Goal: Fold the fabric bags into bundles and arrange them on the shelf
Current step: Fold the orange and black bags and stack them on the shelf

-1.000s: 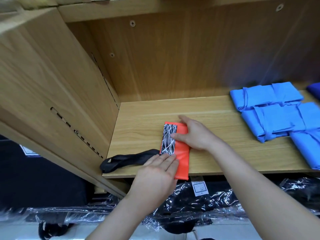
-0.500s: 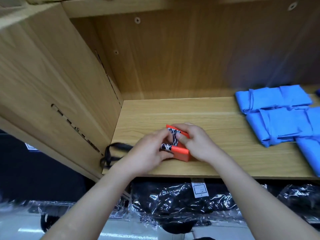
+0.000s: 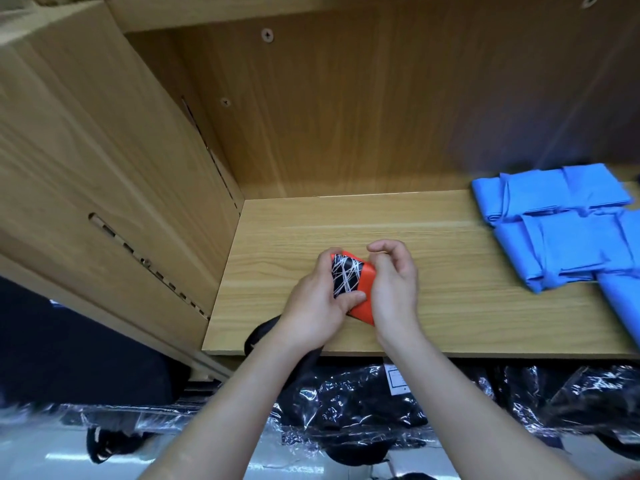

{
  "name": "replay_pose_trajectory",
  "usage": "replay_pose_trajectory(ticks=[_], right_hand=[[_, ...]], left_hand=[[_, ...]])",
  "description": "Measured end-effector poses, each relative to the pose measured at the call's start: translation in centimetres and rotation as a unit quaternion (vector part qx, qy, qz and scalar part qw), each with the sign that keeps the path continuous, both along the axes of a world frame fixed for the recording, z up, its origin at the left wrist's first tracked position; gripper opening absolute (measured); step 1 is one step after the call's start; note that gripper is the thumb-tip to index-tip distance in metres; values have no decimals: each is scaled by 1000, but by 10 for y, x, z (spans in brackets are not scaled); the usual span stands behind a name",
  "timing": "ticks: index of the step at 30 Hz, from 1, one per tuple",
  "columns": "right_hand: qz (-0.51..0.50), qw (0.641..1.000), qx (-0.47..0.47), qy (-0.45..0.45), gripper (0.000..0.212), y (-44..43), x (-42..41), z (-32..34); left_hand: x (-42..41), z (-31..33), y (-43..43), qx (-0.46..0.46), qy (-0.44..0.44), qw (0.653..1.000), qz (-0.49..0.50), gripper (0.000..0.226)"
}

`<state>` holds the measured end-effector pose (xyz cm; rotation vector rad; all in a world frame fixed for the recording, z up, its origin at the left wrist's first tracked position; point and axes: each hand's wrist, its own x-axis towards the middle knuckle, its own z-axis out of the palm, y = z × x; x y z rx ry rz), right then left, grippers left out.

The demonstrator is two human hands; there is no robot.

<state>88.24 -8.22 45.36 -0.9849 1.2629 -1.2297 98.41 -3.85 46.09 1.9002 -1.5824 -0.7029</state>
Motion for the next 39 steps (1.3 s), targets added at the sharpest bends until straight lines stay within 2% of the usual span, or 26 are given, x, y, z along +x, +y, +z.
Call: replay_pose_trajectory(ticks=[3, 6, 11, 13, 15, 16, 17, 19, 20, 21, 23, 25, 28, 30, 34, 37, 39], right_hand=[[-22, 1000, 6, 20, 21, 0, 1, -1], [-20, 998, -5, 59, 24, -7, -4, -2], [37, 989, -84, 118, 34, -9, -11, 5], [55, 983, -113, 133, 36, -7, -12, 7], [114, 971, -130, 167, 34, -5, -18, 12], [168, 954, -138, 208, 28, -6, -23, 15], [240, 921, -145, 271, 24, -7, -30, 19], [367, 821, -167, 405, 43, -13, -45, 25], [403, 779, -175, 448, 44, -17, -50, 28], [423, 758, -183, 462, 37, -22, -54, 29], [438, 758, -195, 443, 19, -27, -59, 31], [437, 767, -213, 418, 10, -28, -61, 31], [405, 765, -245, 436, 12, -32, -68, 31], [379, 774, -231, 452, 14, -40, -78, 33], [372, 778, -220, 456, 18, -52, -93, 37], [375, 775, -221, 458, 13, -52, -92, 38], [374, 778, -221, 454, 9, -53, -90, 38]], left_hand=[[-5, 0, 6, -42, -44, 998, -24, 41], [-8, 2, 12, -57, -56, 996, -46, 40], [-8, 3, 16, 0, 75, 997, -6, 41], [-7, 3, 14, 8, 77, 997, 1, 36], [-10, 5, 14, -9, 62, 998, 5, 34], [-10, 5, 14, -21, 49, 999, 5, 33], [-10, 4, 15, -35, 32, 999, 2, 31], [-10, 0, 14, -55, -6, 998, -15, 28], [-10, 0, 14, -57, -16, 998, -23, 27], [-10, 0, 14, -58, -17, 998, -27, 24], [-11, 1, 13, -52, 7, 998, -32, 23], [-8, 3, 12, -22, 42, 998, -35, 28], [5, 8, 17, 51, 49, 996, -52, 55], [20, 18, 29, 79, 32, 994, -64, 74], [42, 52, 61, 87, -47, 987, -128, 86], [36, 47, 80, 119, -189, 957, -186, 105], [25, 27, 93, 90, -279, 933, -210, 105]])
